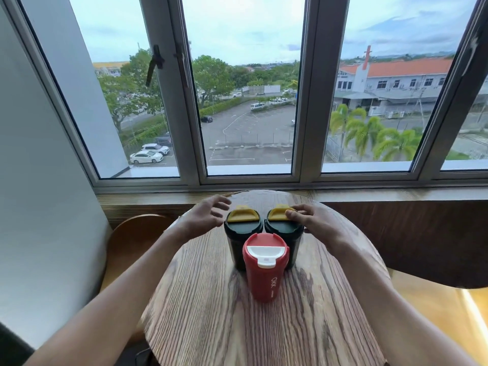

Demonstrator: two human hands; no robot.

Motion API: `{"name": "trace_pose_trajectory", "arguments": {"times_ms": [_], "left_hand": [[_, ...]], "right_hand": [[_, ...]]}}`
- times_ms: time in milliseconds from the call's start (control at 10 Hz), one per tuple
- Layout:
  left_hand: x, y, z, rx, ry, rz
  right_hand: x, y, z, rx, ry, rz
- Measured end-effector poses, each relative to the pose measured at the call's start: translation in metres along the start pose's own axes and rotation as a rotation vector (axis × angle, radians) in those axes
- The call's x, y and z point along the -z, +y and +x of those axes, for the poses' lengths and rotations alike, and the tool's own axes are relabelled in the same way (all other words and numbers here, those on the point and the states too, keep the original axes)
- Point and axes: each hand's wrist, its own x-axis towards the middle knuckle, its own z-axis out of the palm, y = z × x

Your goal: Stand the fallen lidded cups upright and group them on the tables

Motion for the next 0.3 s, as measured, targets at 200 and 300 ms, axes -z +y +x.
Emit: {"name": "trace_pose_trajectory", "arguments": {"times_ms": [200,300], "left_hand": [[-0.001,0.018,0.007,-0.078,0.301,0.332],[-0.002,0.025,0.013,-0.064,0.384,0.404]], "right_hand": [[-0.005,-0.031,0.005,0.253,0.151,-0.376],[-0.011,-0.046,0.012,0.289,0.136,-0.416]]}}
